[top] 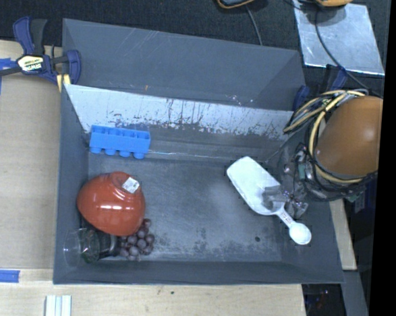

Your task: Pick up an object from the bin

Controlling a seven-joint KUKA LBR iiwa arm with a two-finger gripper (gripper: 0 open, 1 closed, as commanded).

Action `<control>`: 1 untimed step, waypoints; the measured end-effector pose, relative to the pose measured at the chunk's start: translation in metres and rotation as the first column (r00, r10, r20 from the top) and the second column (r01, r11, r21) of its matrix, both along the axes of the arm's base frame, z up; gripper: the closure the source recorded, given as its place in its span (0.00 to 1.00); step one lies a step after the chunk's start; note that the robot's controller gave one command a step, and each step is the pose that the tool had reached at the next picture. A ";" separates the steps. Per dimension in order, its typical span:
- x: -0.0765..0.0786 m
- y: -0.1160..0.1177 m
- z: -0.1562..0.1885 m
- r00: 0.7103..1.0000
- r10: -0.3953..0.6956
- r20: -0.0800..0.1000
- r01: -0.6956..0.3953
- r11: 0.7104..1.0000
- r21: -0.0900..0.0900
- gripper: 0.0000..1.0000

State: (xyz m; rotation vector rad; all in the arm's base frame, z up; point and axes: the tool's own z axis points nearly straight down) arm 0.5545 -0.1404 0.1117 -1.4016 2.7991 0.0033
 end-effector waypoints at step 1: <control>0.000 0.000 0.026 1.000 -0.001 -0.002 0.001 1.000 0.001 1.00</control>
Offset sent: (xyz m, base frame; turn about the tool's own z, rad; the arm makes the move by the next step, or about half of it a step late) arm -0.0003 0.0004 0.0814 0.0003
